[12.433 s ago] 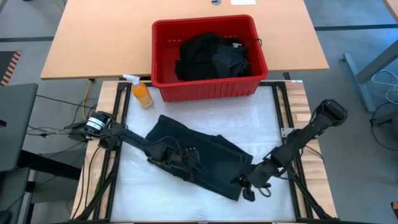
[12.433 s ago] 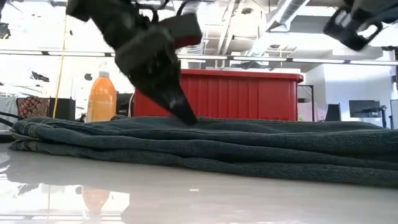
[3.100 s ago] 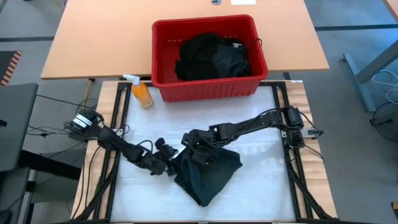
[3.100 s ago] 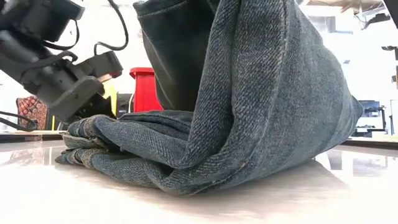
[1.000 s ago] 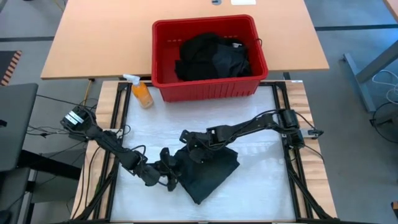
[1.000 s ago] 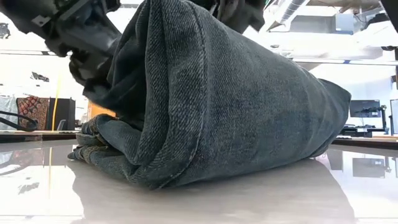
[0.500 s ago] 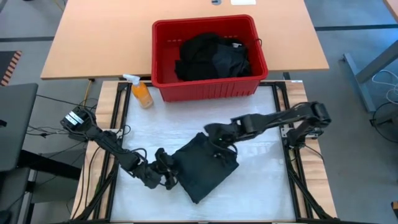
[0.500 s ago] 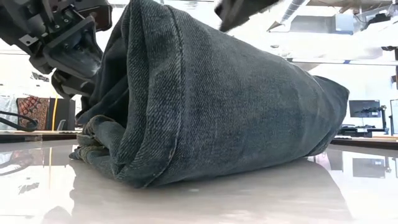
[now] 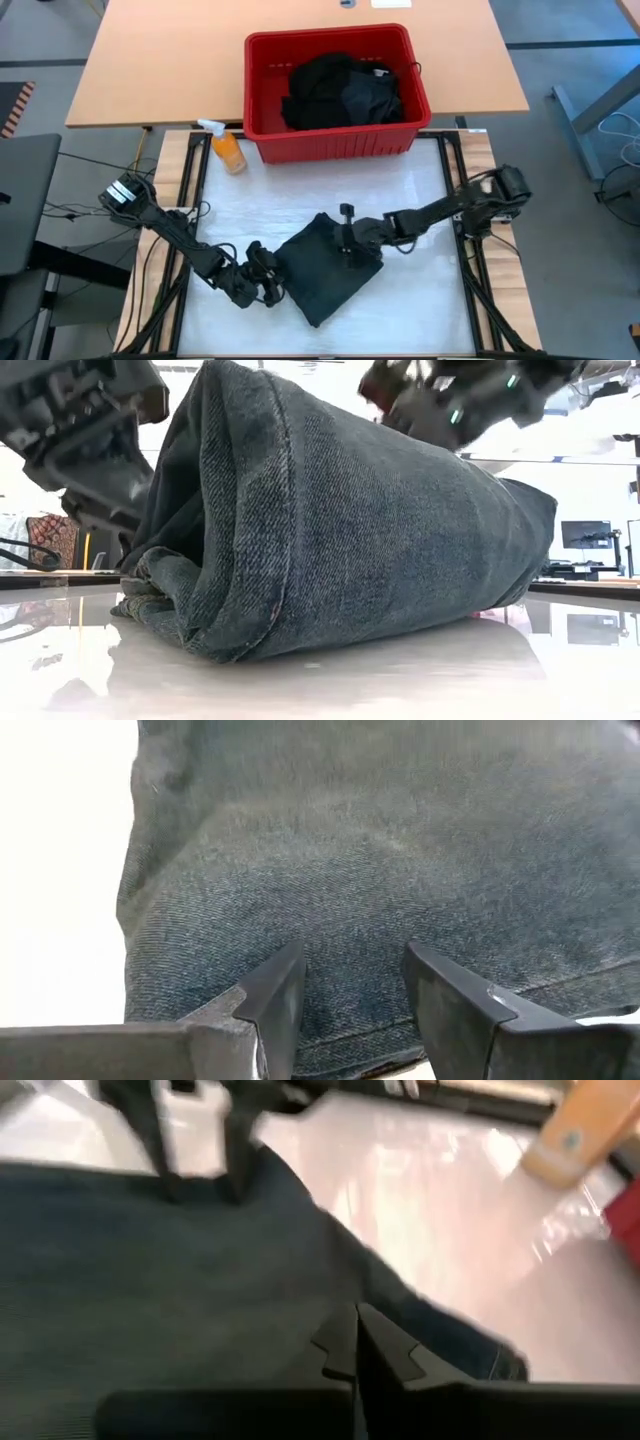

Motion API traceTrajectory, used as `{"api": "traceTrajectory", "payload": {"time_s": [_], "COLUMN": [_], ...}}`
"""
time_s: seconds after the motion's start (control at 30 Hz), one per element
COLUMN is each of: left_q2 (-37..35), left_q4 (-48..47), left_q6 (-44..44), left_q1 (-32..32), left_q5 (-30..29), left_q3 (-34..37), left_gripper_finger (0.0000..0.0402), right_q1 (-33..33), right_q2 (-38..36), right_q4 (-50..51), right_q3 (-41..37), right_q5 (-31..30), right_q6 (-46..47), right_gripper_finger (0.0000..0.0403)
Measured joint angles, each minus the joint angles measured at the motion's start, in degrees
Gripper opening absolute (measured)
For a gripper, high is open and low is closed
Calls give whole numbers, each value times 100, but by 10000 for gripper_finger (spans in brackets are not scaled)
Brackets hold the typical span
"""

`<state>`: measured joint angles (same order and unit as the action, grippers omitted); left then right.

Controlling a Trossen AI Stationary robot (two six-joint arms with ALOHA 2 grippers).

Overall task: Fold Laundry from Bin
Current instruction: Fold the dark blue pants

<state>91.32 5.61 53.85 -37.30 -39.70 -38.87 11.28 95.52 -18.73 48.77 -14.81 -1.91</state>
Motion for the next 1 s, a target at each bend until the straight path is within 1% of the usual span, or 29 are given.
{"api": "traceTrajectory", "payload": {"time_s": [0.07,0.2,0.3,0.43,0.53,0.6,0.7,0.8,0.87,1.0], "left_q2": [205,606,780,805,805,805,805,806,808,808], "left_q4": [129,479,557,557,556,550,550,549,550,551], "left_q6": [111,219,391,471,448,452,492,492,491,492], "left_q1": [0,0,7,4,4,4,4,9,7,4], "left_q5": [16,53,151,188,190,230,243,245,245,243], "left_q3": [2,2,2,0,0,0,0,0,0,2], "left_gripper_finger": [164,164,164,164,164,164,164,164,164,164], "right_q1": [-126,-388,-550,-708,-787,-833,-897,-925,-928,-947], "right_q2": [271,563,722,921,1093,1143,1127,902,689,240], "right_q4": [-133,-176,-64,11,58,117,121,129,110,154], "right_q3": [16,96,94,98,102,114,112,105,105,105], "right_q5": [-12,-41,-55,-49,-71,-199,-282,-272,-153,-153], "right_q6": [19,229,578,1163,1524,1659,1570,1185,942,972], "right_gripper_finger": [15,30,23,13,18,24,23,19,22,56]}}
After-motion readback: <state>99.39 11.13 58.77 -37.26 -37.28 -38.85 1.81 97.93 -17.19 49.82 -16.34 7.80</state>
